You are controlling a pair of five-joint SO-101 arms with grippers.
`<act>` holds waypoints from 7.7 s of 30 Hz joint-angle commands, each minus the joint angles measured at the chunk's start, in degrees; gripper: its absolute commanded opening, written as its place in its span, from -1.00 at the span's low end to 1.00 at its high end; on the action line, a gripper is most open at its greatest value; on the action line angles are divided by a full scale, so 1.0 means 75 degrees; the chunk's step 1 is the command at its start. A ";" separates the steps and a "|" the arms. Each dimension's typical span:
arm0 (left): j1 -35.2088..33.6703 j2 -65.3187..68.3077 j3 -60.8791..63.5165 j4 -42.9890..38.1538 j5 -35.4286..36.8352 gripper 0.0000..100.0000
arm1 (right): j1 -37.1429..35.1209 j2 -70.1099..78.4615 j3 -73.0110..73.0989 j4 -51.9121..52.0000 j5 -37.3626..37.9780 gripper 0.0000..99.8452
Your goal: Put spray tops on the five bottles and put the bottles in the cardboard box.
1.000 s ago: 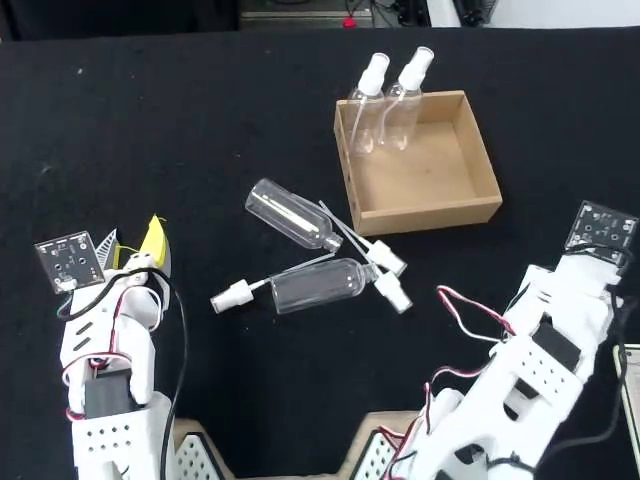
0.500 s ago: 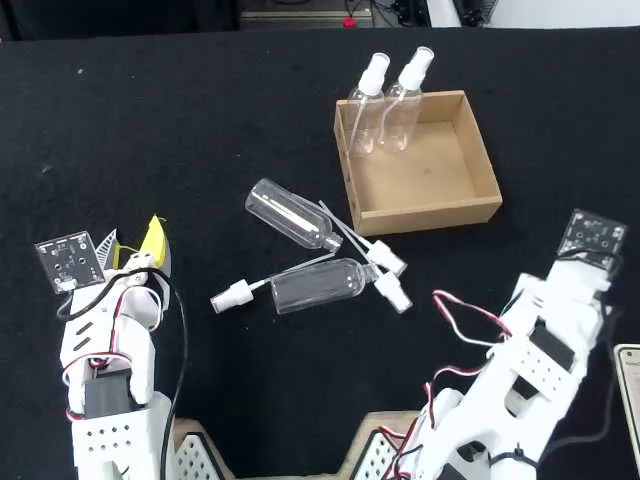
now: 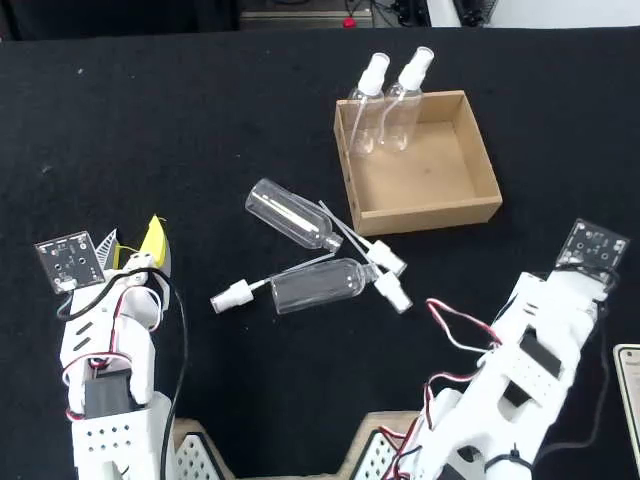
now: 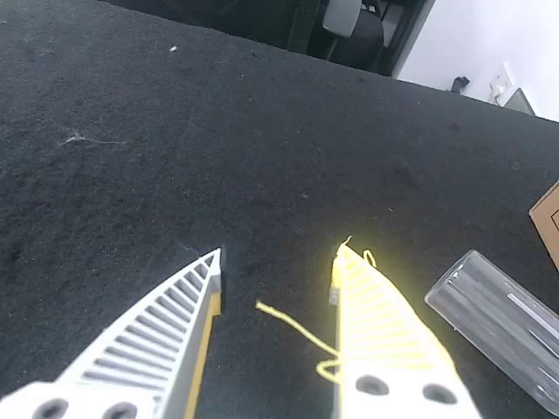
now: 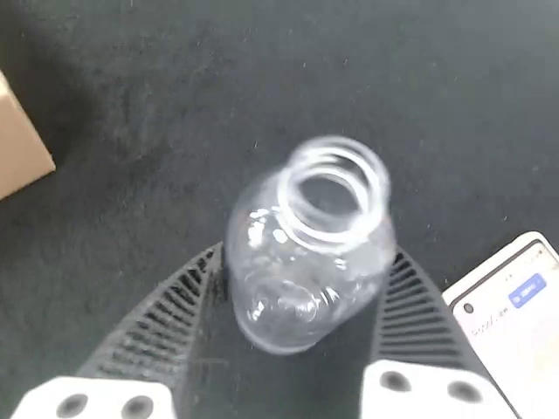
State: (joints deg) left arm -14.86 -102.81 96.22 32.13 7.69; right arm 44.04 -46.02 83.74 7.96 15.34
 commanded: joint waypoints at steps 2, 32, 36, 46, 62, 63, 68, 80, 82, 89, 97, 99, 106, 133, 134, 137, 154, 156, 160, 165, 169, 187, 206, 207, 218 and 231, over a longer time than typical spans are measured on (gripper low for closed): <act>0.0064 0.0023 0.0158 -0.0129 -0.0059 -0.60 | 0.0094 -0.0029 0.0369 -0.1184 -0.0082 -0.79; 0.0076 0.0023 0.0158 -0.0129 -0.0070 -0.59 | -0.0293 0.1905 -0.1635 -0.1664 -0.0621 -0.84; 0.0076 0.0023 0.0158 -0.0129 -0.0070 -0.59 | -0.0305 0.2678 -0.1705 -0.1688 -0.0621 -0.84; 0.0076 0.0023 0.0158 -0.0129 -0.0070 -0.59 | -0.0316 0.3253 -0.1834 -0.1629 -0.0621 -0.50; 0.0076 0.0023 0.0158 -0.0129 -0.0070 -0.59 | -0.0293 0.3253 -0.2081 -0.1688 -0.0621 -0.32; 0.0076 0.0023 0.0158 -0.0129 -0.0070 -0.59 | -0.0281 0.3253 -0.2151 -0.1688 -0.0621 -0.32; 0.0076 0.0023 0.0158 -0.0129 -0.0070 -0.59 | -0.0234 0.3253 -0.2444 -0.1676 -0.0621 -0.32; 0.0076 0.0023 0.0158 -0.0141 -0.0070 -0.59 | -0.0223 0.3124 -0.2643 -0.0926 -0.0621 -0.32; 0.0076 0.0023 0.0158 -0.0141 -0.0070 -0.59 | -0.0234 0.2784 -0.2749 -0.0305 -0.0621 -0.32; 0.0076 0.0023 0.0158 -0.0141 -0.0070 -0.59 | -0.0270 0.1846 -0.2526 0.0023 -0.0598 -0.32; 0.0076 0.0023 0.0158 -0.0129 -0.0070 -0.59 | -0.0281 0.1846 -0.1635 -0.1489 -0.0551 -0.32; 0.0076 0.0023 0.0158 -0.0129 -0.0070 -0.59 | -0.0281 0.1846 -0.1483 -0.1629 -0.0551 -0.32; 0.0076 0.0035 0.0158 -0.0129 -0.0070 -0.59 | -0.0270 0.1846 -0.1389 -0.1641 -0.0610 -0.32; 0.0076 0.0035 0.0158 -0.0129 -0.0070 -0.59 | -0.0258 0.3534 -0.1401 -0.4032 -0.0621 -0.73; 0.0076 0.0035 0.0158 -0.0129 -0.0070 -0.59 | -0.0258 0.3768 -0.1424 -0.4290 -0.0621 -0.75; 0.0076 0.0035 0.0158 -0.0129 -0.0070 -0.59 | -0.0223 0.4273 -0.1389 -0.4923 -0.0610 -0.77; 0.0076 0.0035 0.0158 -0.0141 -0.0070 -0.59 | -0.0082 0.2432 0.0053 -0.5111 -0.0621 -0.91; 0.0076 0.0035 0.0158 -0.0141 -0.0070 -0.59 | -0.0082 0.1987 0.0416 -0.5111 -0.0621 -0.91; 0.0076 0.0035 0.0158 -0.0141 -0.0070 -0.59 | -0.0129 0.1201 0.1049 -0.5158 -0.0621 -0.91; 0.0076 0.0035 0.0158 -0.0129 -0.0070 -0.59 | -0.0105 0.0217 0.1354 -0.5158 -0.0645 -0.91; 0.0076 0.0035 0.0158 -0.0129 -0.0070 -0.59 | -0.0152 -0.0533 0.1119 -0.5099 -0.1289 -0.91; 0.0076 0.0035 0.0158 -0.0129 -0.0070 -0.59 | -0.0152 -0.3030 0.0322 -0.4337 -0.3165 -0.91; 0.0076 0.0035 0.0158 -0.0129 -0.0070 -0.59 | -0.0258 -0.0193 -0.0756 -0.2637 -0.0867 -0.91; 0.0076 0.0035 0.0158 -0.0129 -0.0070 -0.59 | -0.0258 0.0416 -0.0932 -0.2977 -0.0867 -0.91; 0.0076 0.0035 0.0158 -0.0129 -0.0070 -0.59 | -0.0070 0.5351 -0.0838 -0.8381 -0.0821 -0.91; 0.0920 0.0000 0.0158 0.0188 -0.0938 -0.59 | 0.0141 0.5527 0.0147 -0.9553 -0.0879 -0.50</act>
State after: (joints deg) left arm -10.64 -102.81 96.22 32.75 3.12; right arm 44.22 -1.36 84.53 -63.08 8.66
